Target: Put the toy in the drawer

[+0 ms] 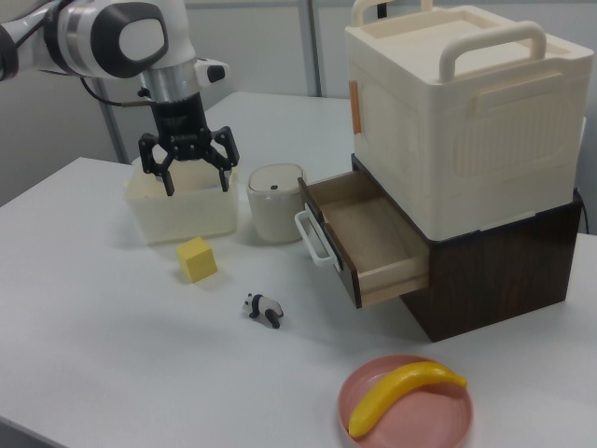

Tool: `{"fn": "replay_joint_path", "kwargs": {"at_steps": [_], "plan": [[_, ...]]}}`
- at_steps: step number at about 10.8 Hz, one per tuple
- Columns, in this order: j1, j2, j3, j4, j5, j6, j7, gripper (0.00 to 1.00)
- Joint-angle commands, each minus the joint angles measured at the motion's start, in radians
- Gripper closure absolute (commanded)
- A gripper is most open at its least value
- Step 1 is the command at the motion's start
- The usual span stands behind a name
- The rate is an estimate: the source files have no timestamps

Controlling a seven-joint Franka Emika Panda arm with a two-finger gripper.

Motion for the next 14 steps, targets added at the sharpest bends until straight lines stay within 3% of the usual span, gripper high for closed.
{"fn": "replay_joint_path", "kwargs": {"at_steps": [1,5,9,14], "plan": [[-0.009,0.012,-0.008,-0.001,0.005,-0.017,-0.206,0.0],[-0.008,0.027,-0.007,-0.083,-0.046,0.076,-0.322,0.0],[-0.009,0.033,-0.007,-0.321,-0.146,0.381,-0.336,0.0],[-0.023,0.195,-0.007,-0.345,-0.195,0.514,-0.343,0.0]]}}
